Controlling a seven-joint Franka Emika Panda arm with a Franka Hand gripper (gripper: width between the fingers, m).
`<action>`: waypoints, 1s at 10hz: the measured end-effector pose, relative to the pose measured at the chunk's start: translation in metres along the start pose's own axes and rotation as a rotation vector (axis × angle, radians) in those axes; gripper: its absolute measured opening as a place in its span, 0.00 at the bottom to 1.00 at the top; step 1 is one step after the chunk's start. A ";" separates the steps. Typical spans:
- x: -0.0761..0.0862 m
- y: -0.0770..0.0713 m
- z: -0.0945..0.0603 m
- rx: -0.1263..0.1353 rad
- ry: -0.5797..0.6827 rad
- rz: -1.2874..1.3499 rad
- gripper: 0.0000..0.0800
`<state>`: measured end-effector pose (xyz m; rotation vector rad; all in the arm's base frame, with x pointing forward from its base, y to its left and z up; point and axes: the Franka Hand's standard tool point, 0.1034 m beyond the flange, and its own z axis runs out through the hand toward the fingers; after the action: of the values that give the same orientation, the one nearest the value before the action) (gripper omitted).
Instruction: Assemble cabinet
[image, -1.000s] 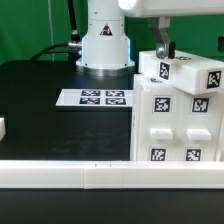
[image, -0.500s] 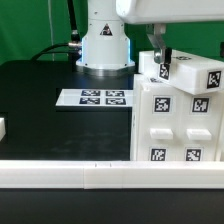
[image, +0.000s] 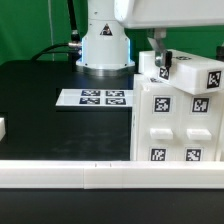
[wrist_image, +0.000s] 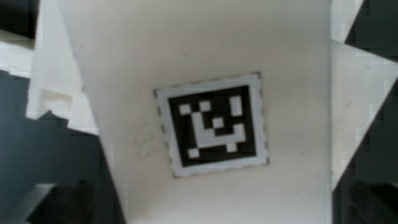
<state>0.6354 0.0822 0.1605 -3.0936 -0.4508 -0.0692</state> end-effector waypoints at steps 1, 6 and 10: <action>0.000 0.000 0.000 0.000 0.000 0.001 0.70; 0.002 0.003 0.000 -0.004 0.019 0.225 0.70; 0.002 0.007 -0.001 -0.003 0.023 0.660 0.70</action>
Offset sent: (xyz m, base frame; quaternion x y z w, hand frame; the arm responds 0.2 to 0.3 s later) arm 0.0000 0.0000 0.0000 0.0000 0.0000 0.0000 1.0000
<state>0.6391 0.0762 0.1611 -3.0583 0.5746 -0.0939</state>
